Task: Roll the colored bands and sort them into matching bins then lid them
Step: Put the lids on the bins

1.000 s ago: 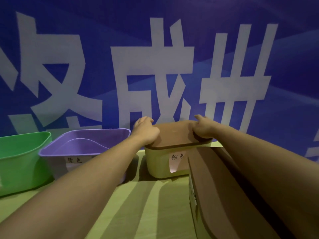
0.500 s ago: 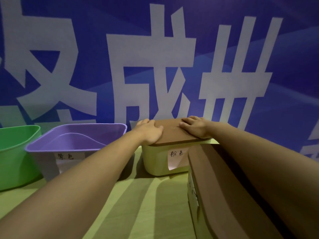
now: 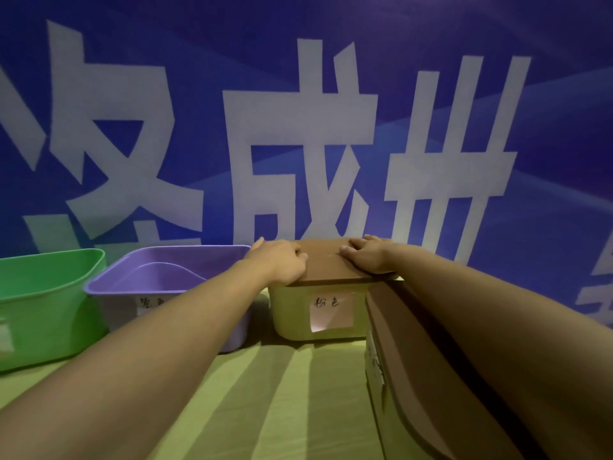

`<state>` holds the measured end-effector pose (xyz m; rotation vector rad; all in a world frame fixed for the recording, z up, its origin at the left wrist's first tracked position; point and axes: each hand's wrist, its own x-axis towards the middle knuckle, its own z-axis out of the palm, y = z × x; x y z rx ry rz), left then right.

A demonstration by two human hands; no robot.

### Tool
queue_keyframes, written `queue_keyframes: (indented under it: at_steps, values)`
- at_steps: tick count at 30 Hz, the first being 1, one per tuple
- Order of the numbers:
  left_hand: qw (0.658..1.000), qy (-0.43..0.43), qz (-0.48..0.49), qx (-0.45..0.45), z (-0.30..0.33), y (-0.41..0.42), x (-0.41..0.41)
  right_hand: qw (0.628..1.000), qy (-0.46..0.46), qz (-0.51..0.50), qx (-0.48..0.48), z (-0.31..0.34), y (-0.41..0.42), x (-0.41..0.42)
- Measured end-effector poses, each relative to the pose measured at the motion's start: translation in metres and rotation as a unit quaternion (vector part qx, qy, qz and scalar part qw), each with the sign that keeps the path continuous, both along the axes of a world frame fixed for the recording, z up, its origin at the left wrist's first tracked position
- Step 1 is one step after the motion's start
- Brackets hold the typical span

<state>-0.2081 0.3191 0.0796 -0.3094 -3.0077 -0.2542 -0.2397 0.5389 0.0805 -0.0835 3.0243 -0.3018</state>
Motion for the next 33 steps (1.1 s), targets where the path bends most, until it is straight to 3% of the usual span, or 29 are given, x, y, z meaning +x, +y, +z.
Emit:
queue_keyframes:
  at_steps: [8, 16, 27, 33]
  values:
    - [0.985, 0.113, 0.028, 0.130, 0.016, -0.012, 0.041, 0.989, 0.141, 0.005, -0.037, 0.011, -0.025, 0.031]
    - [0.950, 0.145, 0.093, 0.259, 0.023, -0.098, 0.133, 0.959, 0.205, 0.130, -0.143, 0.030, -0.146, 0.124]
    - [0.940, 0.135, 0.260, 0.177, -0.005, -0.330, 0.303, 0.916, 0.189, 0.313, -0.164, -0.004, -0.355, 0.238]
    - [0.893, 0.113, 0.396, 0.179, -0.033, -0.475, 0.381, 0.898, 0.153, 0.388, -0.142, -0.028, -0.477, 0.296]
